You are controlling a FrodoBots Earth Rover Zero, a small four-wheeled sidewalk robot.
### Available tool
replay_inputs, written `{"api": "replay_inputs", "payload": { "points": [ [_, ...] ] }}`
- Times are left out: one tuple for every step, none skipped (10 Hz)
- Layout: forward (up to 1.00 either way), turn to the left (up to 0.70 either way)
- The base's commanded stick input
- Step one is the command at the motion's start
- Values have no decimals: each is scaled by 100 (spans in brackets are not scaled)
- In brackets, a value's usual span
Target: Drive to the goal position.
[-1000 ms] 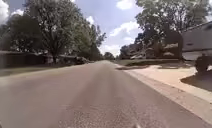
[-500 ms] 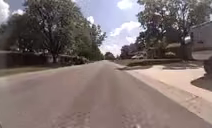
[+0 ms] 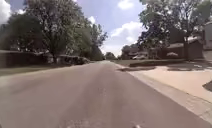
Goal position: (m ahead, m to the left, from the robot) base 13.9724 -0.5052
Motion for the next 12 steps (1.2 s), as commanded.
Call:
{"api": "replay_inputs", "payload": {
  "points": [
    [70,0],
    [70,0],
    [70,0],
    [70,0],
    [70,0],
    [70,0],
    [70,0],
    [70,0],
    [70,0],
    [70,0],
    [70,0],
    [70,0]
  ]
}}
